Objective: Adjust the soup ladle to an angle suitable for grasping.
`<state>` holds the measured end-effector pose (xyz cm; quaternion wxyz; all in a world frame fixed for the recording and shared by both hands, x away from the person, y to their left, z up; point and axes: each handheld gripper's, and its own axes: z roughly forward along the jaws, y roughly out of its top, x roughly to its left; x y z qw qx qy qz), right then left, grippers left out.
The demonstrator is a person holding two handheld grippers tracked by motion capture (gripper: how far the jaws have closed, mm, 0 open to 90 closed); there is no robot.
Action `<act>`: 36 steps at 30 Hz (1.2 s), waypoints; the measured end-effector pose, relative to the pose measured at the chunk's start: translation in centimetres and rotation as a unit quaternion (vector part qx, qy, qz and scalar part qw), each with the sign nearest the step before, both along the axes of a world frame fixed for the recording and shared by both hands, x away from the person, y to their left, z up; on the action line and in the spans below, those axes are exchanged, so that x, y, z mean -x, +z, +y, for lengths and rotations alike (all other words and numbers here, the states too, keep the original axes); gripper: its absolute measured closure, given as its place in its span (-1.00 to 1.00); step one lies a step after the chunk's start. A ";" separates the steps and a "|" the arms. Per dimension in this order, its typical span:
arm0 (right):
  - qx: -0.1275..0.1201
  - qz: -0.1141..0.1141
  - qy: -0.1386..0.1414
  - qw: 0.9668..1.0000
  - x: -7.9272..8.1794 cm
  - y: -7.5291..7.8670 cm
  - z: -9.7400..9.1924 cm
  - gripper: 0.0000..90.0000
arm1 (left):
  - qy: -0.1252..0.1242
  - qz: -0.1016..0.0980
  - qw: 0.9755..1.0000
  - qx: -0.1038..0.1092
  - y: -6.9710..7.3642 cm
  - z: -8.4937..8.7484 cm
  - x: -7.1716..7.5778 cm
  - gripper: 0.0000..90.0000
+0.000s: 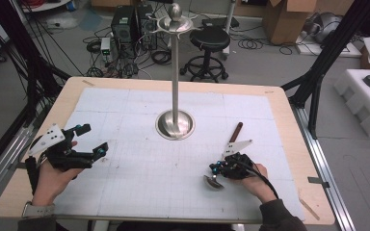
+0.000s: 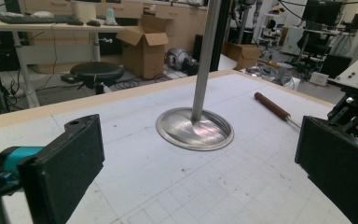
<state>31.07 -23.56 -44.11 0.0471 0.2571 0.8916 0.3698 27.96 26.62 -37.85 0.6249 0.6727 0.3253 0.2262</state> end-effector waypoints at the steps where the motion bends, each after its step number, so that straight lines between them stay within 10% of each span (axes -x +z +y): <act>1: 0.000 0.000 0.000 1.000 0.0 0.0 0.0 1.00 | 0.000 0.000 1.000 0.000 0.0 0.0 0.0 -0.96; 36: 0.001 0.005 0.015 1.000 5.6 0.1 -6.6 1.00 | 0.000 0.000 1.000 -0.001 0.0 -0.1 0.0 -0.96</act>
